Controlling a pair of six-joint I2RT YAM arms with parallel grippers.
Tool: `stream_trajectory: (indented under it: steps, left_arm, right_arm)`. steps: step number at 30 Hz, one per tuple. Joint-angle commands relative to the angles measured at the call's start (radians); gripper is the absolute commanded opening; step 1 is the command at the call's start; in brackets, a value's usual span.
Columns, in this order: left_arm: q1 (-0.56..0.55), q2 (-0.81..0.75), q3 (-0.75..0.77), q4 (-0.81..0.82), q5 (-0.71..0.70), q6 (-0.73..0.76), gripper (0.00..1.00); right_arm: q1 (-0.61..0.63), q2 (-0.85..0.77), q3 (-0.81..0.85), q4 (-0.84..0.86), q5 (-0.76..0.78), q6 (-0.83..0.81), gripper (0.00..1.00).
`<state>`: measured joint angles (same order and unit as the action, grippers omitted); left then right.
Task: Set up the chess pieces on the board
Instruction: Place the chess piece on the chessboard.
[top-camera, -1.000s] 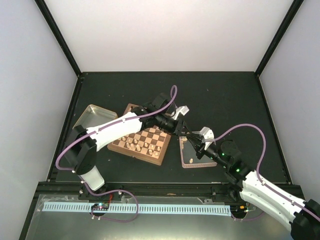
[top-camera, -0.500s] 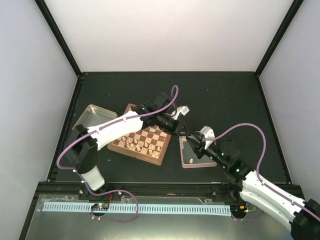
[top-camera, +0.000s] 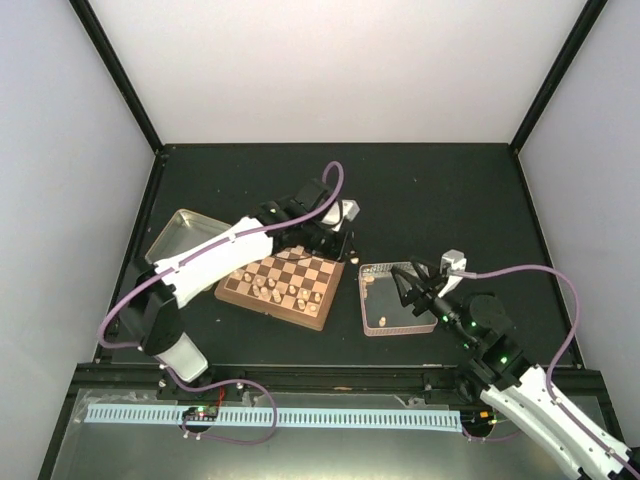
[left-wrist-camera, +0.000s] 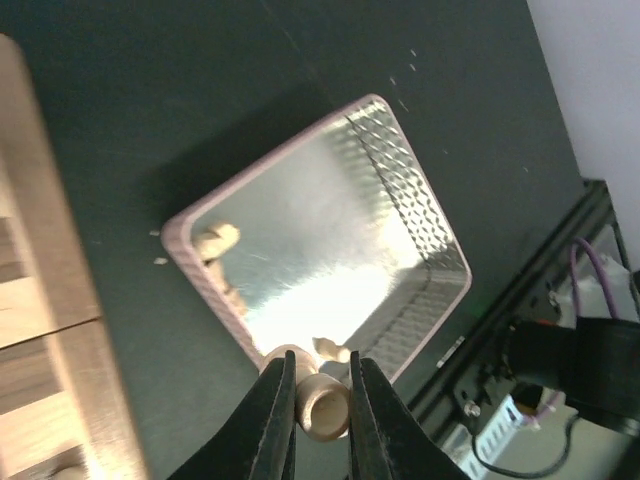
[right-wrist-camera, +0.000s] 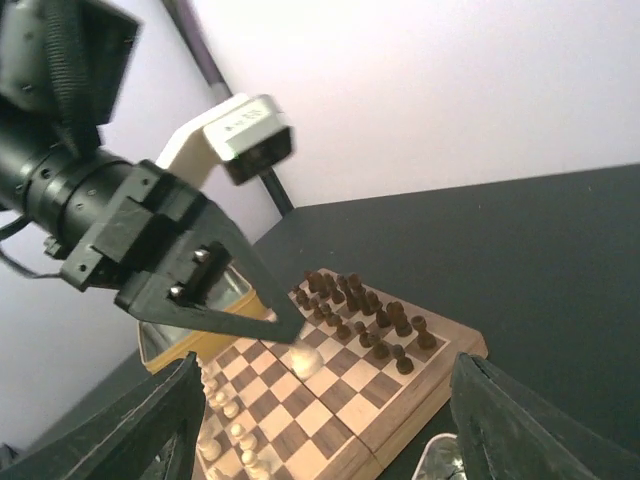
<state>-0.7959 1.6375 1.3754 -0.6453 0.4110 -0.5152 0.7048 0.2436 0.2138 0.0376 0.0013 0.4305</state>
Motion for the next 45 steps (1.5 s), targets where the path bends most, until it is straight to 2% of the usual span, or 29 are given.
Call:
stream_trajectory:
  steps: [1, 7, 10, 18, 23, 27, 34, 45]
  left_arm:
    - [0.040, -0.116, -0.018, -0.096, -0.173, 0.029, 0.01]
    - [0.095, -0.238, -0.124, -0.154, -0.268, 0.030, 0.02]
    - [0.143, -0.312, -0.190, -0.187, -0.332, 0.022, 0.02]
    - [0.398, -0.604, -0.462, -0.247, -0.430, -0.015, 0.02]
    - [0.507, -0.715, -0.610, -0.188, -0.466, -0.015, 0.01]
    - [0.571, -0.699, -0.687, -0.111, -0.411, -0.020, 0.02]
    - [0.648, -0.589, -0.726, -0.013, -0.375, -0.036, 0.02]
    - [0.689, -0.495, -0.772, 0.077, -0.297, -0.023, 0.03]
  right_arm:
    - [-0.001, -0.002, 0.063, -0.125, 0.088, 0.192, 0.68]
    - [-0.001, 0.142, 0.133, -0.195, 0.123, 0.261, 0.68]
    - [-0.002, 0.222, 0.163, -0.203, 0.094, 0.273, 0.68]
    - [-0.002, 0.374, 0.202, -0.176, 0.034, 0.307, 0.66]
    - [-0.001, 0.415, 0.209, -0.165, 0.034, 0.312, 0.66]
    - [-0.001, 0.425, 0.215, -0.165, 0.040, 0.309, 0.66]
    - [-0.002, 0.433, 0.222, -0.175, 0.044, 0.310, 0.65]
    - [-0.002, 0.448, 0.220, -0.178, 0.045, 0.310, 0.65]
